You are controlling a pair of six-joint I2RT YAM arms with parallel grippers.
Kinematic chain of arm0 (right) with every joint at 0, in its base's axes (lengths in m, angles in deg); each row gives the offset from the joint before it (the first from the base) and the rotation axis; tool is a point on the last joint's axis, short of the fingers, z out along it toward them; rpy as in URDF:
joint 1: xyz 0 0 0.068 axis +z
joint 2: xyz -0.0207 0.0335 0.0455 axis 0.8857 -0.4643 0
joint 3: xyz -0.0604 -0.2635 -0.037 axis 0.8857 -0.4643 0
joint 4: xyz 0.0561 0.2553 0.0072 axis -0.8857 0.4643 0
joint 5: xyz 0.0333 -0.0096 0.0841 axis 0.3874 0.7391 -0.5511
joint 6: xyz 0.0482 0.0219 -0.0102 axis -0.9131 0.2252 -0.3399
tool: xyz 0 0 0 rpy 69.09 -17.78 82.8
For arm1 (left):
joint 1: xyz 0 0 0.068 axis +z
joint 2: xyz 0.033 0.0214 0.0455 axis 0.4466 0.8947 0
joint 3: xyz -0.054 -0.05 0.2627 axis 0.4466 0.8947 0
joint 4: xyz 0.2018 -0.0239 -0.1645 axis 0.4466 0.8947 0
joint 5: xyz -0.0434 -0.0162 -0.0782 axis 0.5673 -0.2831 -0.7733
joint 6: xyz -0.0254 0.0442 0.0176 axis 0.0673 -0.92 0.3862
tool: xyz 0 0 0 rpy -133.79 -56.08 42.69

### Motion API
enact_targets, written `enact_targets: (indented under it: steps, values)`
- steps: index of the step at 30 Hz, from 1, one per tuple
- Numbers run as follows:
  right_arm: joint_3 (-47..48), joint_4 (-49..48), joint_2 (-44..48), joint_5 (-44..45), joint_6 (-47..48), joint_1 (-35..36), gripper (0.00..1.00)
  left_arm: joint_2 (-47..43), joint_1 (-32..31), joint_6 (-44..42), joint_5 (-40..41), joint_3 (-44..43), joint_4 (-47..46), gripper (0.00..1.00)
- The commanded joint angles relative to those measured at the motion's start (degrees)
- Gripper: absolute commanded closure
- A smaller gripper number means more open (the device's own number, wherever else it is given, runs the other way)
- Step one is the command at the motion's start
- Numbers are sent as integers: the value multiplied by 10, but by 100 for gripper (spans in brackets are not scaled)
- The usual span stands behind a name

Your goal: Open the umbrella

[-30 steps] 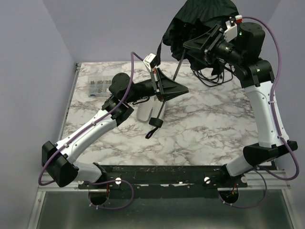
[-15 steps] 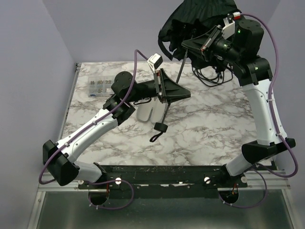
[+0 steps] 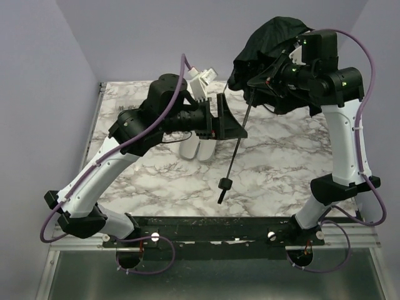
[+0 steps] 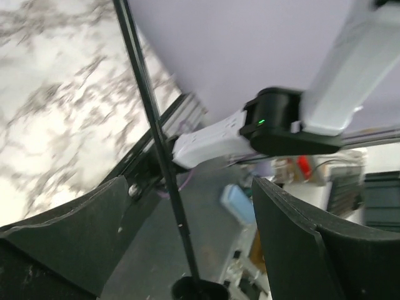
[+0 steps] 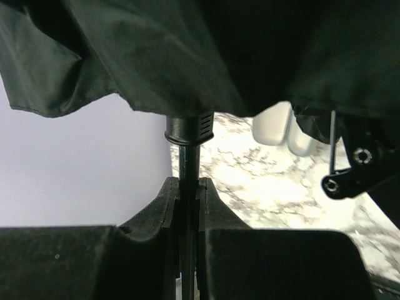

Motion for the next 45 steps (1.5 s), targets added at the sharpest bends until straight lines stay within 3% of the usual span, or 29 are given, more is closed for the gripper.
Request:
enact_targets:
  steps: [1,9,17,19,22,25,26,27,29,30,31,35,41,44,45]
  values:
    - [17,57,-4,64,20,10,99,41,-60,-94,124,-46,179,20]
    - [35,74,-16,84,17,12,100,100,-155,-84,233,-116,261,30]
    - [7,68,-6,87,4,34,99,173,-193,-62,320,-215,364,51]
    - [7,67,-6,87,2,42,99,178,-199,-61,326,-213,374,62]
    - [4,68,-5,89,-2,52,99,178,-203,-56,336,-208,385,100]
    - [-14,57,7,80,-1,54,99,163,-202,-59,326,-193,373,100]
    - [-23,51,11,72,1,54,92,156,-201,-59,316,-187,365,100]
    - [-29,47,13,66,5,53,67,148,-195,-56,297,-176,352,100]
    - [-29,46,15,57,12,53,22,114,-177,-40,243,-134,301,100]
    - [-26,46,17,55,15,53,7,88,-167,-28,209,-105,259,100]
    - [-19,45,18,55,17,53,0,67,-153,-14,183,-67,221,100]
    - [1,18,30,39,9,51,0,-28,-86,70,82,70,40,100]
    - [-53,-99,79,-12,-53,50,0,-129,-10,220,-8,241,-201,100]
    - [-86,-166,108,-16,-84,51,0,-170,18,354,-30,378,-431,100]
    - [-104,-191,118,-10,-94,51,0,-181,24,422,-23,435,-551,100]
